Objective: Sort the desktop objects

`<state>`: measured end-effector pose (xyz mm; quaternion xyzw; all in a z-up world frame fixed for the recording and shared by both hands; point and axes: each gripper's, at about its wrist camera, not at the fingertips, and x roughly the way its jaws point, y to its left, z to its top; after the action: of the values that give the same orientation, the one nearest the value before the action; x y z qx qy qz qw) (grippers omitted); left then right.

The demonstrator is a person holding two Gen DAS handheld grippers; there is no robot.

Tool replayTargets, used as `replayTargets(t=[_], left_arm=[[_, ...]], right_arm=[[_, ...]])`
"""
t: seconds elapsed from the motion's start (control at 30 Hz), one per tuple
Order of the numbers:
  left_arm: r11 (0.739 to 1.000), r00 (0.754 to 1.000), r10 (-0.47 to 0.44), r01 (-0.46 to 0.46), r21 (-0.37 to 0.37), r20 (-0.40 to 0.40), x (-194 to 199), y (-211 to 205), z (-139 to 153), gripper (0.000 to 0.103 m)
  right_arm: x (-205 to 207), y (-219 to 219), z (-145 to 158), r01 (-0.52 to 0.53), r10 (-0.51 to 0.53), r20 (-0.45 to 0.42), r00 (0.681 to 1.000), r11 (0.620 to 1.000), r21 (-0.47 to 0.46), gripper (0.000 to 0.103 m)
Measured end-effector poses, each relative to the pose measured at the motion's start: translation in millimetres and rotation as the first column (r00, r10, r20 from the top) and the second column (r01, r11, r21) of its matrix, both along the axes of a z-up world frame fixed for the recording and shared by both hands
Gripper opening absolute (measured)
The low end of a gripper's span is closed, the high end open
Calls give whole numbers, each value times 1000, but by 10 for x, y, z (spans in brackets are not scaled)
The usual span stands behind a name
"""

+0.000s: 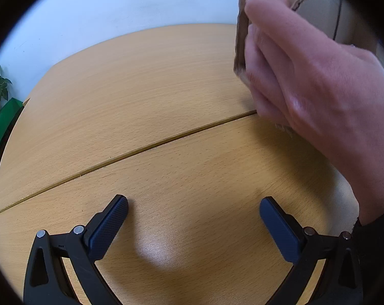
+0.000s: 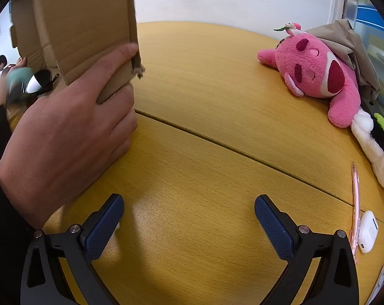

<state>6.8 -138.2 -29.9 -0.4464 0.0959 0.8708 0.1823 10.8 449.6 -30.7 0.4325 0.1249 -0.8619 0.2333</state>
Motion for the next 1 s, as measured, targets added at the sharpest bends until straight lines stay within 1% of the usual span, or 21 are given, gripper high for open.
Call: replayTargets(t=[0.47, 0.73, 1.0], left_arm=[[1000, 1000, -1, 1, 0, -1, -1, 23, 56, 103], [1000, 1000, -1, 1, 0, -1, -4, 47, 107, 103], [1000, 1000, -1, 1, 0, 0, -18, 37, 107, 103]], right_arm=[[4, 9, -21, 2, -2, 2, 1000, 1000, 0, 103], [-85, -21, 32, 3, -3, 5, 1000, 1000, -1, 103], [-84, -21, 32, 3, -3, 5, 1000, 1000, -1, 103]])
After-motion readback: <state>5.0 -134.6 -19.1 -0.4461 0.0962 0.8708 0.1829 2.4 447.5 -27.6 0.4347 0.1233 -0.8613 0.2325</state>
